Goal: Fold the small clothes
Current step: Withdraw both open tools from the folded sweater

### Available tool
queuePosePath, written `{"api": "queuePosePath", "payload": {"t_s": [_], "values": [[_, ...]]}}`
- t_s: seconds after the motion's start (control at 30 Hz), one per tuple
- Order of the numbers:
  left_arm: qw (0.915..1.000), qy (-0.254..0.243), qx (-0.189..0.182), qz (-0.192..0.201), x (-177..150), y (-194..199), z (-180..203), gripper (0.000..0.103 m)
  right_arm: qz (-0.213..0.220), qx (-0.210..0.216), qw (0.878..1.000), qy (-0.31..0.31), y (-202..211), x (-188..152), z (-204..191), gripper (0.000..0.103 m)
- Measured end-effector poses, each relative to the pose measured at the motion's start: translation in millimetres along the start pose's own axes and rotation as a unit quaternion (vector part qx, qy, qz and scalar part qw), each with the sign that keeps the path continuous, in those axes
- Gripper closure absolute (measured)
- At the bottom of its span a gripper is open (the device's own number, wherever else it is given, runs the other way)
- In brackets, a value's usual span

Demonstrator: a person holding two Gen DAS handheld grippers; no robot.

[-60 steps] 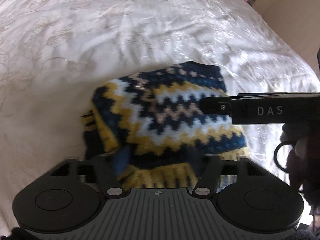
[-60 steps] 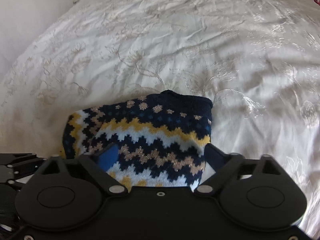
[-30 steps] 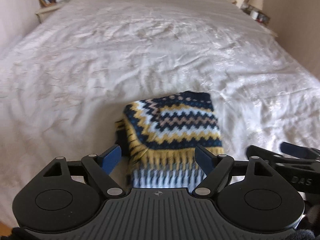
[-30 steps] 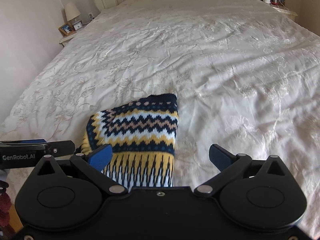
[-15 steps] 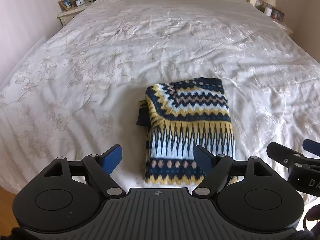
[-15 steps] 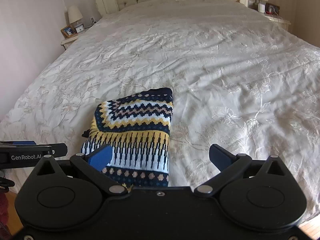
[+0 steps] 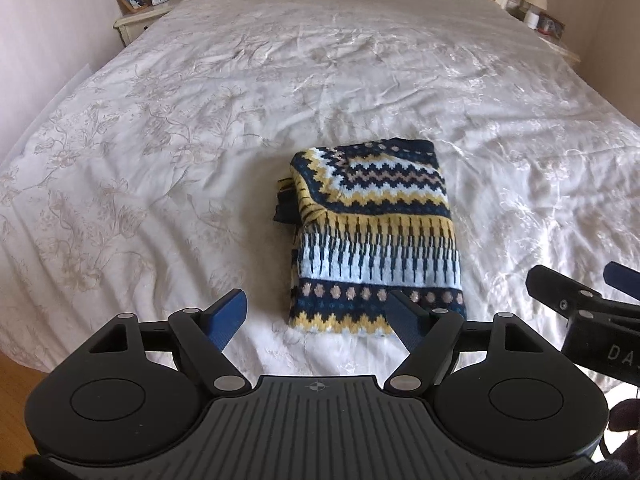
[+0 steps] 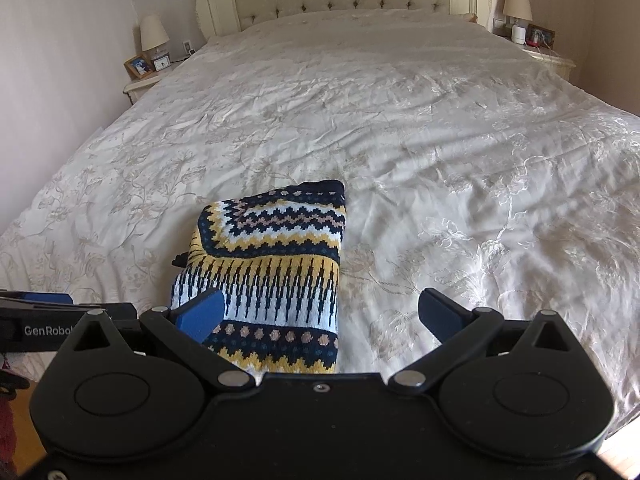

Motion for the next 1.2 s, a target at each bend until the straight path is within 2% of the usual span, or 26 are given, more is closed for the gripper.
{"api": "queuePosePath", "payload": {"t_s": [0.5, 1.2], "values": [[0.9998, -0.014, -0.003, -0.012, -14.8, 4.9, 6.0, 0.027, -0.005, -0.010, 1.000, -0.002, 7.3, -8.2, 6.2, 0.000], [0.9997, -0.023, 0.003, -0.012, -12.6, 2.8, 6.8, 0.027, -0.002, -0.003, 1.000, 0.004, 5.8, -6.0, 4.1, 0.000]]}}
Point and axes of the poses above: each gripper's, at about its wrist camera, not at the fingertips, and y roughly against the way its jaws point, z to its right, x to its top, the point moved 6 cm from there along -y, roughly the way its jaws point, and after that the axes turned 7 degrees about x, right-handed, at the moved point
